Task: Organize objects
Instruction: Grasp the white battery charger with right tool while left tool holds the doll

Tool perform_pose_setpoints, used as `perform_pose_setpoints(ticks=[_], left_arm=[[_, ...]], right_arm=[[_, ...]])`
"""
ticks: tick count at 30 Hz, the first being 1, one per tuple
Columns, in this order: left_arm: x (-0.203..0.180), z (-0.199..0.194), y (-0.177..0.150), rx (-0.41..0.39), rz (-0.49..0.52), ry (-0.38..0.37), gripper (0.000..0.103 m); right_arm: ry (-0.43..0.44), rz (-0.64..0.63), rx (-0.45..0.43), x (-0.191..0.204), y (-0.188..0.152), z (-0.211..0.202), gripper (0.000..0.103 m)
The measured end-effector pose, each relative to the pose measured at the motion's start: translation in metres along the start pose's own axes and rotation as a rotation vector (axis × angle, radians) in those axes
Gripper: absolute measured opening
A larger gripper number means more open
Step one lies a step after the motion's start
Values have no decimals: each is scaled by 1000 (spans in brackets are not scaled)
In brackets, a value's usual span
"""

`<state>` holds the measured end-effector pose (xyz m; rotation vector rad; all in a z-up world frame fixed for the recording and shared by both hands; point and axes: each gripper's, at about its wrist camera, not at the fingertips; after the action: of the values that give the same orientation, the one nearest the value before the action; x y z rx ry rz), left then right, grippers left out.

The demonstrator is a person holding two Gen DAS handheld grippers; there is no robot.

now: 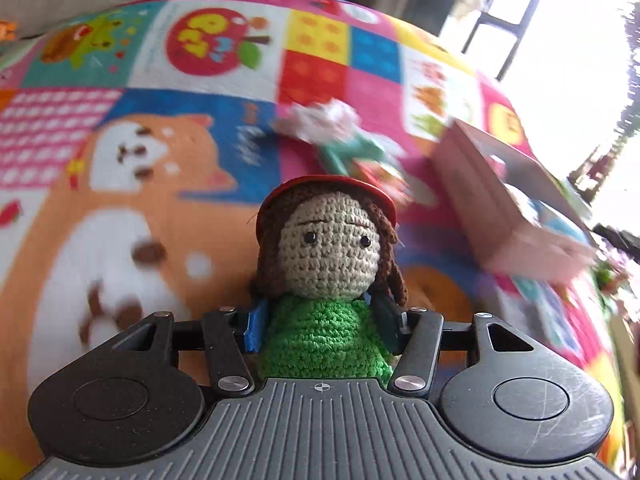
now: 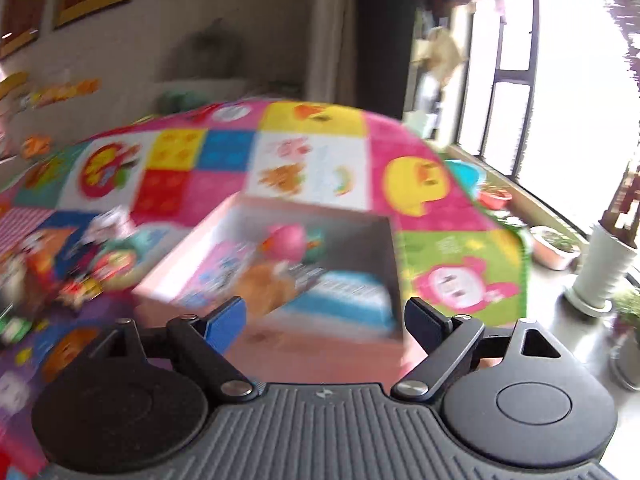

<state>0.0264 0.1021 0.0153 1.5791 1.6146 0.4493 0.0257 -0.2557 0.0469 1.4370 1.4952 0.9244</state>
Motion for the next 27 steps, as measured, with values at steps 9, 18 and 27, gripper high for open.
perform_pose_setpoints(ticks=[9,18,27], left_arm=[[-2,-7,-16,-71,-22,-42,60],[-9,2,-20,-144,19,-29,61],[-8,1,-22,-157,13,-32,61]], right_arm=[[-55,53,123,-11,8,88,77],[54,-118,95,75,15,101,74],[135,-79,72,76,22,78,75]])
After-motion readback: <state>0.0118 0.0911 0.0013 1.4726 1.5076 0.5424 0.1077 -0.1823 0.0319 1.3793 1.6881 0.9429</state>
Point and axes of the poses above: each gripper's, at about its wrist camera, not at the fingertips, and z roughly the way its jaws point, x to its left, y to its top, and after that the axes turned 7 degrees about -x, right-handed
